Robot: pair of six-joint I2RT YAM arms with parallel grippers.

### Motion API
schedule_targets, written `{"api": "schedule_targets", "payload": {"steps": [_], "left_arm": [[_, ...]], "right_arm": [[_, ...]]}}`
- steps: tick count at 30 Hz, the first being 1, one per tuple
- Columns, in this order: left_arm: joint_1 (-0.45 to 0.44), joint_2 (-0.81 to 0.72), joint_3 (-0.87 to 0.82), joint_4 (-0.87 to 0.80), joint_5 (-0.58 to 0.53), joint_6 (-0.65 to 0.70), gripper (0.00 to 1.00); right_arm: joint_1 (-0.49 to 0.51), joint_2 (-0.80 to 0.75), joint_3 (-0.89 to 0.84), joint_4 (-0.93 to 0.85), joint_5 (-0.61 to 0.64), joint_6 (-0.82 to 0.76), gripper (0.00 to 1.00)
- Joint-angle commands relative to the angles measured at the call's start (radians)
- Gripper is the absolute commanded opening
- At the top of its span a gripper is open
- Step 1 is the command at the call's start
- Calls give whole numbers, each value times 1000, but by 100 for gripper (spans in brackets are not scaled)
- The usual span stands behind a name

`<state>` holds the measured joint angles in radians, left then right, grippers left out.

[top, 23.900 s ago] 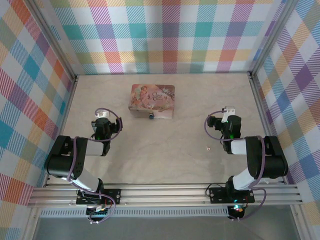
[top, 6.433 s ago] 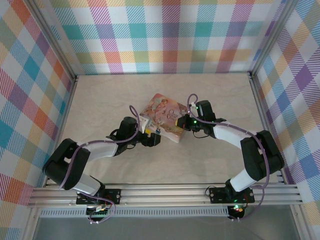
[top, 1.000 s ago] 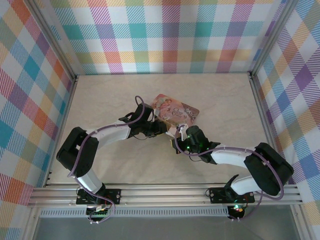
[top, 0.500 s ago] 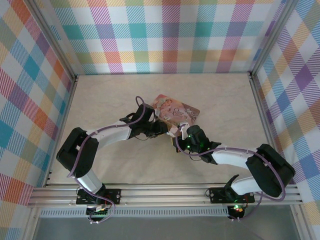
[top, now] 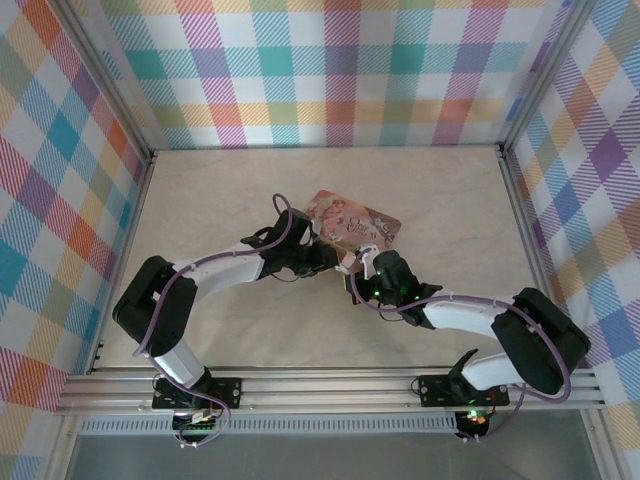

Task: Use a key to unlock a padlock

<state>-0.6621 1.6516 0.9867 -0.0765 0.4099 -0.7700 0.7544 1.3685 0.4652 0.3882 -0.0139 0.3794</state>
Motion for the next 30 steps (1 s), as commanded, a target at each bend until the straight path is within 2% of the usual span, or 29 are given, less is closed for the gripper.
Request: {"api": "schedule_targets", "payload": {"steps": [1,30], "left_arm": [[-20,-39,36,26,30,-23,25],[-39,-27,40,31,21,-33,25]], "right_arm": [[6,2,17,24,14,-12,1],[7,43,51,63,-40,-17,1]]}}
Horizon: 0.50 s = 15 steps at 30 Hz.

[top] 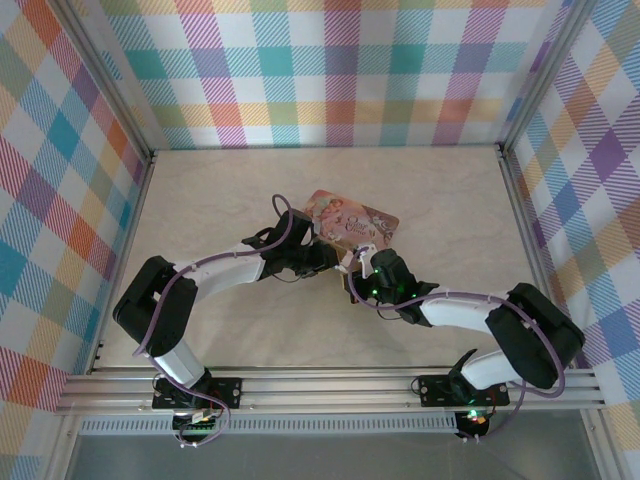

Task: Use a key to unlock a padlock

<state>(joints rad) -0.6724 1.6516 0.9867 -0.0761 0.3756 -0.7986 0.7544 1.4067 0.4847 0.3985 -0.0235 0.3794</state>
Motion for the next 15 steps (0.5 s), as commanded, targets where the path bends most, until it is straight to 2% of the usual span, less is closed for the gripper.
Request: {"api": "schedule_targets", "payload": {"steps": [1,15], "left_arm": [[-29,-27,40,30,55,-6,25],[-33,-27,43,14,52,1,25]], "right_arm": [[8,5,32,54,-32,-17,1],[8,-3,34,70,32,-6,1]]}}
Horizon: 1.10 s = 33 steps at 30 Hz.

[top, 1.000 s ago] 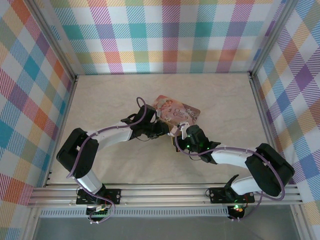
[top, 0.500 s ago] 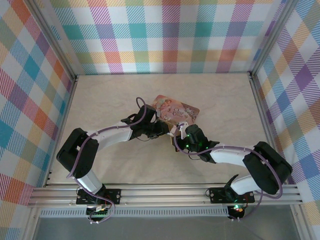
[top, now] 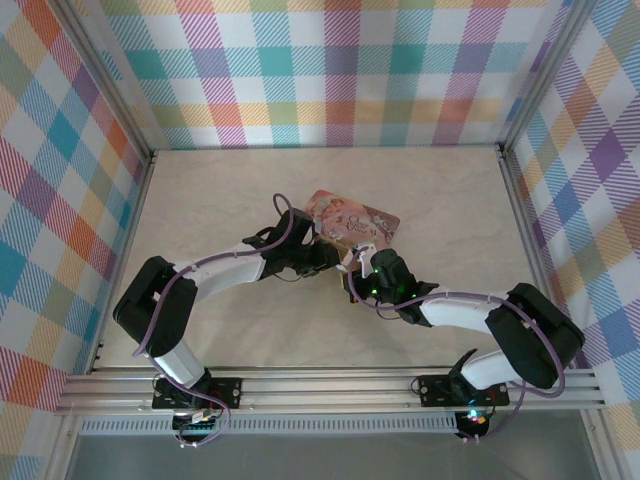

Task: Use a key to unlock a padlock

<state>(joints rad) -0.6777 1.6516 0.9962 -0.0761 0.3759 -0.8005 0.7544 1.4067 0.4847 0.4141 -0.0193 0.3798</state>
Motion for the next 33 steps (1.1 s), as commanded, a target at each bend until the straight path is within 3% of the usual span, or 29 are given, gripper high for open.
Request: {"api": "schedule_targets", "payload": {"steps": [1,33], "left_arm": [[-28,-27,33,14,51,2,25],[-27,-17,35,5,41,5,25]], "right_arm": [[8,-9,28,51,37,-5,1],[8,-69,-3,44,39,1,1]]}}
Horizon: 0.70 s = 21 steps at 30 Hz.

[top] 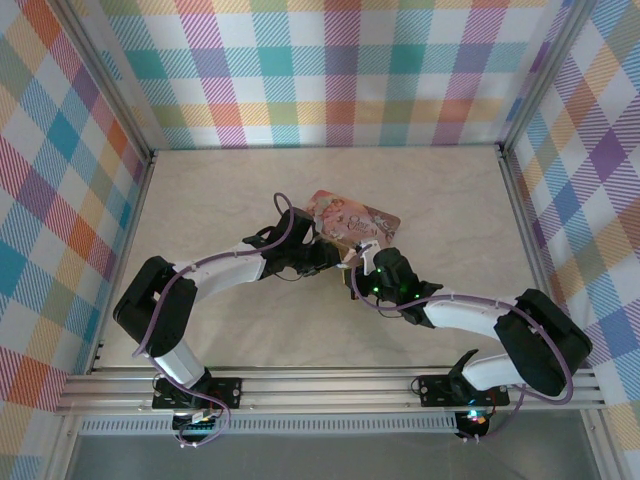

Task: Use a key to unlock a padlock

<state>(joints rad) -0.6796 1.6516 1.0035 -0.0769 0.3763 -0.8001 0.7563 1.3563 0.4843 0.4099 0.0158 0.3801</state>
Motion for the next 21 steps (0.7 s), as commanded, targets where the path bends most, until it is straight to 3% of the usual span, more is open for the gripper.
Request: {"api": "schedule_targets", "payload": {"steps": [1,13,21], "left_arm": [[-26,-17,28,6,38,3,25],[-26,-21,6,72,27,-66,25],[-26,-24,6,69,23,-105,25]], "right_arm": [[6,-17,-3,43,8,2,0],[6,-41,-54,11,47,19,0],[5,-99,-109,97,41,66,0]]}}
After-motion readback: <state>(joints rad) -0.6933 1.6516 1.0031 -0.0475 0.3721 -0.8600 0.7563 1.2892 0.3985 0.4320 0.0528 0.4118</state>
